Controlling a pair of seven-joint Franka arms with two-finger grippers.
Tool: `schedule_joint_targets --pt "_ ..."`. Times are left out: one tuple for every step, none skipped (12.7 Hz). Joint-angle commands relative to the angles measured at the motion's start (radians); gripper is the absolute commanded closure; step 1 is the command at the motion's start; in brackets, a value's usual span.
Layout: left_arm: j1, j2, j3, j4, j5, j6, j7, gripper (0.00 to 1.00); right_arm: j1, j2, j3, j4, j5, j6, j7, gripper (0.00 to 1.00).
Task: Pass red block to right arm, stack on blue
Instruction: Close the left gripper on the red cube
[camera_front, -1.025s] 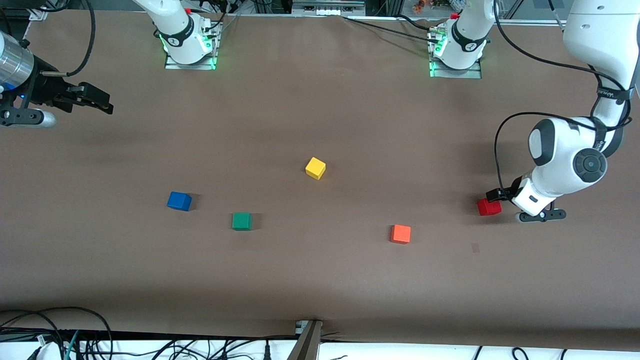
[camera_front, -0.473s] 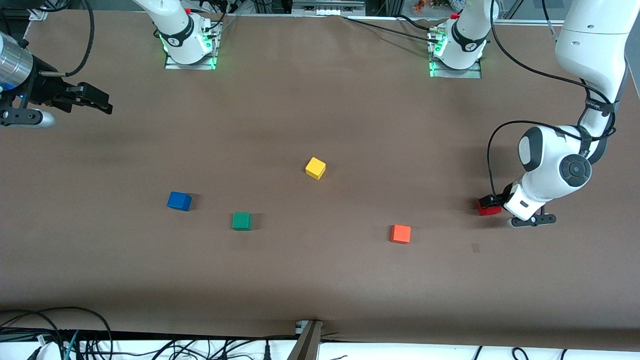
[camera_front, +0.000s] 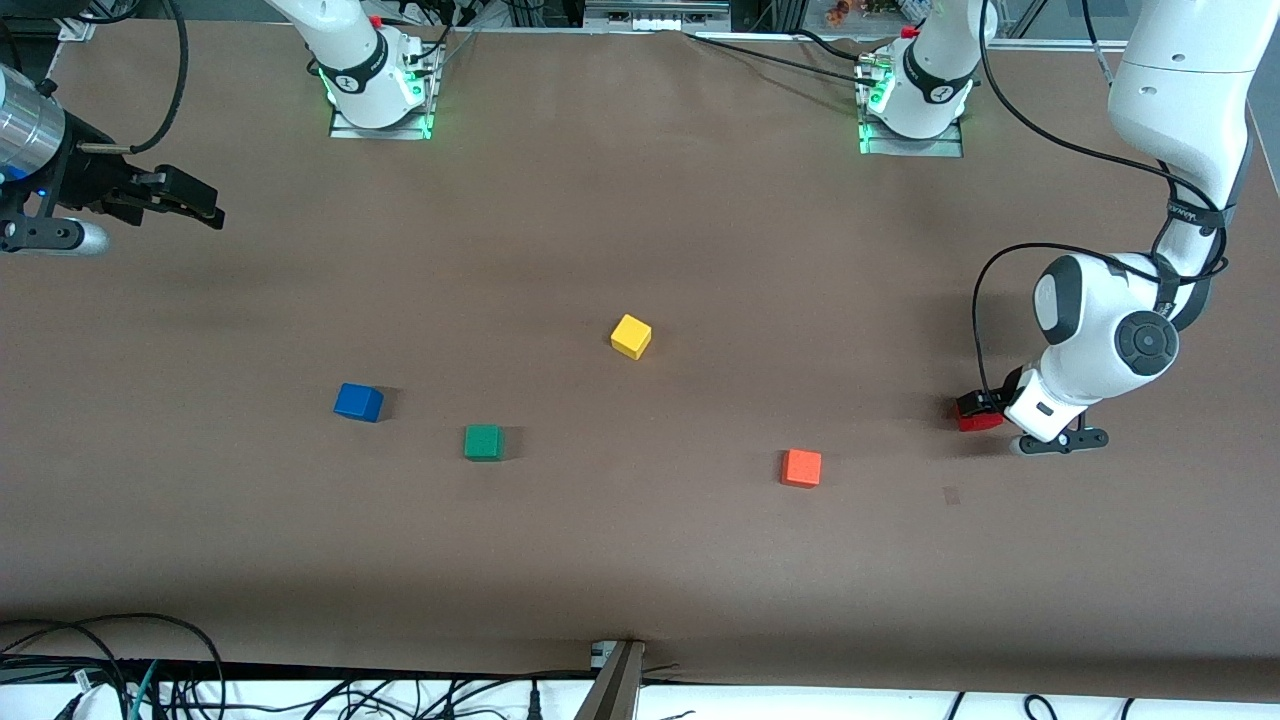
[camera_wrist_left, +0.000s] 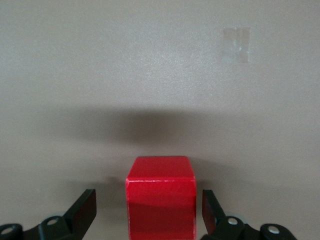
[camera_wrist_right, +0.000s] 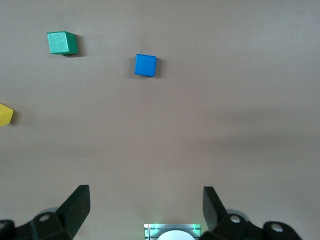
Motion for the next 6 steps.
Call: schedule_joint_targets --pt "-0.005 0.008 0.000 0.019 0.002 0.000 0.018 0.48 -0.003 0.005 0.001 0.017 -0.006 -0.002 0.014 0.00" --pt "-0.005 0.008 0.000 0.019 0.002 0.000 0.018 0.59 -0.003 0.005 0.001 0.017 -0.006 -0.002 0.014 0.00" --pt "-0.005 0.008 0.000 0.019 0.002 -0.001 0.022 0.70 -0.003 0.005 0.001 0.017 -0.006 -0.002 0.014 0.00" --pt "-0.007 0.007 0.000 0.019 0.002 -0.001 0.047 0.85 -0.003 0.004 0.001 0.017 -0.006 -0.002 0.014 0.00" --pt "-0.005 0.007 0.000 0.019 0.002 -0.001 0.061 0.95 -0.003 0.005 0.001 0.017 -0.004 -0.002 0.014 0.00" --pt "-0.005 0.005 0.000 0.019 0.002 -0.004 0.065 1.00 -0.003 0.005 0.001 0.017 -0.004 -0.001 0.014 0.00"
